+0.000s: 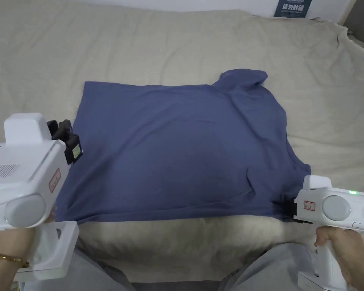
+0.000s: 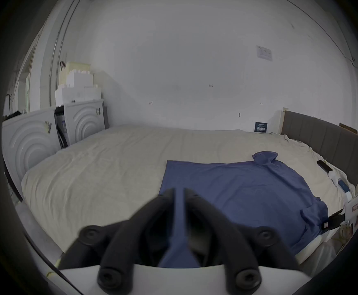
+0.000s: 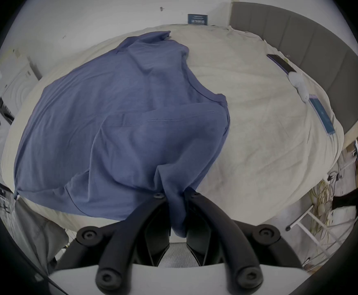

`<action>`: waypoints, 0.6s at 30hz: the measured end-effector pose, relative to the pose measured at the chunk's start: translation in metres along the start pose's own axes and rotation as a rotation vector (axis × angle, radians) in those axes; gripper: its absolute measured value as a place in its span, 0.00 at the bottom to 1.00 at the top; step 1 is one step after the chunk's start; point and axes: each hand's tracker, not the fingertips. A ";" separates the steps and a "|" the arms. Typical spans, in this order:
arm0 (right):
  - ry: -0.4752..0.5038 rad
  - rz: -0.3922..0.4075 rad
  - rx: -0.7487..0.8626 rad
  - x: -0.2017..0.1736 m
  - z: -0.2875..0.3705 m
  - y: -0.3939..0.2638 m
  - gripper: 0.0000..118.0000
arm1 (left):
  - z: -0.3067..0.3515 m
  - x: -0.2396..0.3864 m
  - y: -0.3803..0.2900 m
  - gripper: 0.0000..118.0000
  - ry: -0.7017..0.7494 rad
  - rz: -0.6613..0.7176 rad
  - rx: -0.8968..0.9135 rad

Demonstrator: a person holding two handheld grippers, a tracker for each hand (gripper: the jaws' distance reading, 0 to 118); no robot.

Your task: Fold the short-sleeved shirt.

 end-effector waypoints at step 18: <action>0.034 -0.021 0.031 0.000 0.024 0.005 0.08 | -0.035 -0.055 -0.073 0.98 0.046 -0.093 -0.762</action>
